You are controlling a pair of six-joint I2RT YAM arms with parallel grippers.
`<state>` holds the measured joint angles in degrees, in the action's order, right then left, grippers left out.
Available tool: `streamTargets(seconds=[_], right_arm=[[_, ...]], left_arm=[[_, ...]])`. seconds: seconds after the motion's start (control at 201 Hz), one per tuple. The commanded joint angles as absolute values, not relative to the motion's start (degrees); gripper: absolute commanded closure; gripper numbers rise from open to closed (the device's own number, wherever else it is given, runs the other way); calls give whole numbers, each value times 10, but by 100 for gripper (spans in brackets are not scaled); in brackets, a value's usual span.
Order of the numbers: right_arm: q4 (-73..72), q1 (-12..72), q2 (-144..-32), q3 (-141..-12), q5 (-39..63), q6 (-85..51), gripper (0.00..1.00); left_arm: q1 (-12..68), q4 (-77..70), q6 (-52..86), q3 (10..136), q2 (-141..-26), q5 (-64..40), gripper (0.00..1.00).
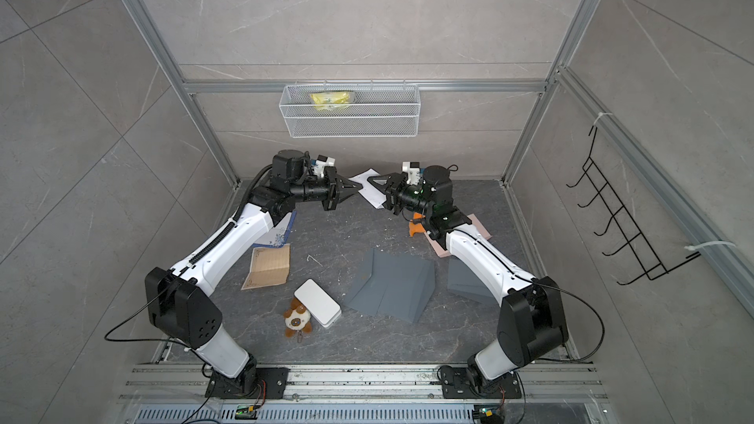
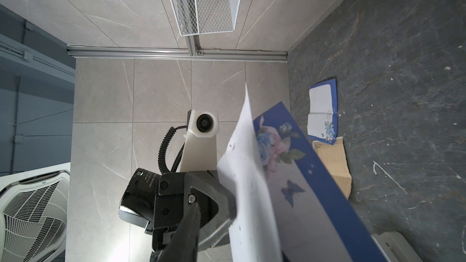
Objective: Take the letter paper out of the envelope
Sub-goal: Unfold the letter paper.
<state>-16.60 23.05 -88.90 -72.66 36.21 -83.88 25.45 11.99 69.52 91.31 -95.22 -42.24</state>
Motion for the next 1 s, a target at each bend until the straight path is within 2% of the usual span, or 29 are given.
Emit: streamTargets(seconds=[0.0, 0.109, 0.214, 0.284, 0.403, 0.473, 0.547, 0.622, 0.727, 0.821, 0.99], right_arm=[[-174, 236, -898, -743, 354, -838, 72], [-163, 236, -897, -744, 349, -829, 83], [-110, 236, -889, -755, 342, -792, 100], [-60, 236, -880, -767, 333, -747, 100], [69, 236, -867, -812, 305, -600, 100], [150, 236, -863, -847, 277, -488, 100], [229, 248, -858, -886, 224, -352, 100], [270, 278, -845, -902, 143, -214, 100], [233, 335, -814, -861, 31, -32, 100], [108, 380, -773, -769, -44, 113, 100], [-53, 414, -730, -661, -52, 296, 100]], left_arm=[[259, 94, 706, 924, -941, -427, 100], [260, 95, 706, 924, -940, -425, 100], [260, 101, 704, 926, -939, -421, 100], [259, 113, 700, 932, -935, -415, 100], [255, 159, 685, 949, -924, -390, 65], [245, 185, 692, 946, -910, -366, 49], [229, 203, 711, 937, -894, -353, 38], [215, 223, 733, 931, -886, -355, 34], [207, 232, 769, 915, -882, -371, 33], [205, 202, 807, 877, -872, -384, 28], [196, 205, 827, 825, -847, -389, 23]])
